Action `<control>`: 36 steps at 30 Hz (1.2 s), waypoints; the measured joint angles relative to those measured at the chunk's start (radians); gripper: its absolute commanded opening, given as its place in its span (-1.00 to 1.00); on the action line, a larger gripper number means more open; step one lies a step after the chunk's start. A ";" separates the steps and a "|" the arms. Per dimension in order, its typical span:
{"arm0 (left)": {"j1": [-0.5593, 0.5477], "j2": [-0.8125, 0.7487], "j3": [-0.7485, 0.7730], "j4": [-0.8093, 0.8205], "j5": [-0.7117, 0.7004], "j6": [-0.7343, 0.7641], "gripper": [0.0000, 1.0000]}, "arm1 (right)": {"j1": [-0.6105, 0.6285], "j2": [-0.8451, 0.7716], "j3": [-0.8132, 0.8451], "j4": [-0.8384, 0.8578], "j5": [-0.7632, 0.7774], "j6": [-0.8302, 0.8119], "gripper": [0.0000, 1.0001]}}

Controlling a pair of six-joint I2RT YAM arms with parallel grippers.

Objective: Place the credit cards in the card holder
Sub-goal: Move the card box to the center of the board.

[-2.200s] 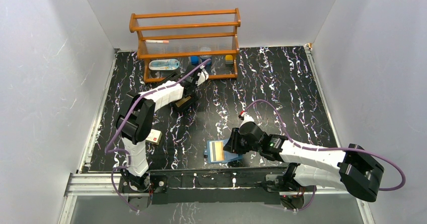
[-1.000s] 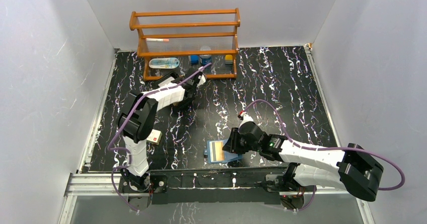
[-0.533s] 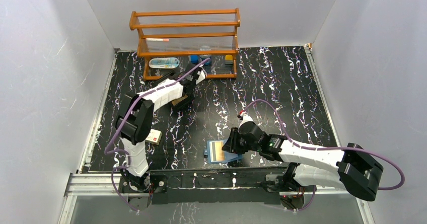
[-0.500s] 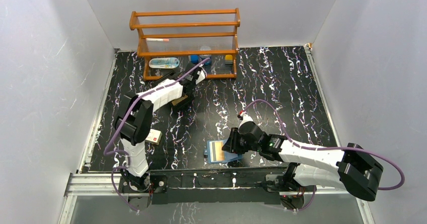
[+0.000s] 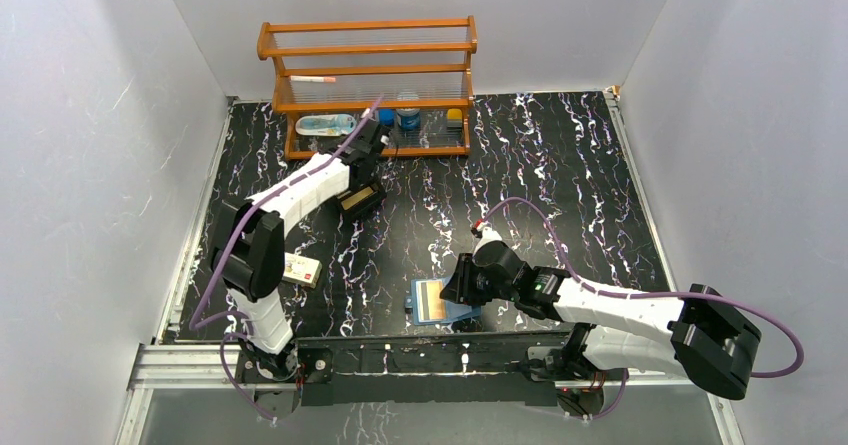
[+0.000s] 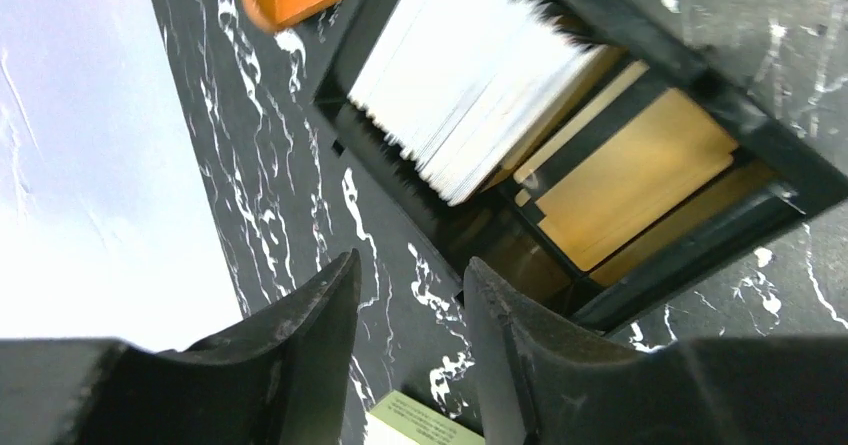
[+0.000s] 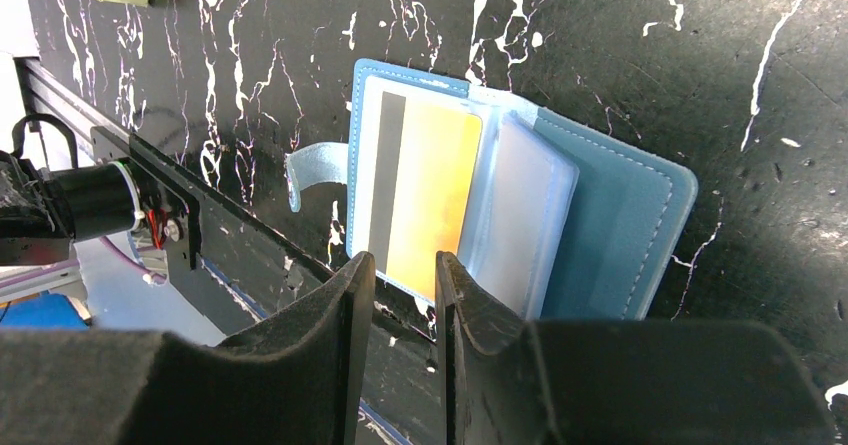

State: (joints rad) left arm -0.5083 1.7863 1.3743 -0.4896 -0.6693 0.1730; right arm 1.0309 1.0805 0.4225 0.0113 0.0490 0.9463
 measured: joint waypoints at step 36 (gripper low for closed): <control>0.135 -0.071 -0.097 -0.188 0.240 -0.557 -1.00 | 0.000 0.014 0.000 0.044 -0.032 0.001 -0.26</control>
State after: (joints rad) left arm -0.3737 1.7153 1.2778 -0.6781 -0.4294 -0.3840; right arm 1.0309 1.0943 0.4221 0.0551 0.0166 0.9470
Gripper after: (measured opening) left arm 0.114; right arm 0.369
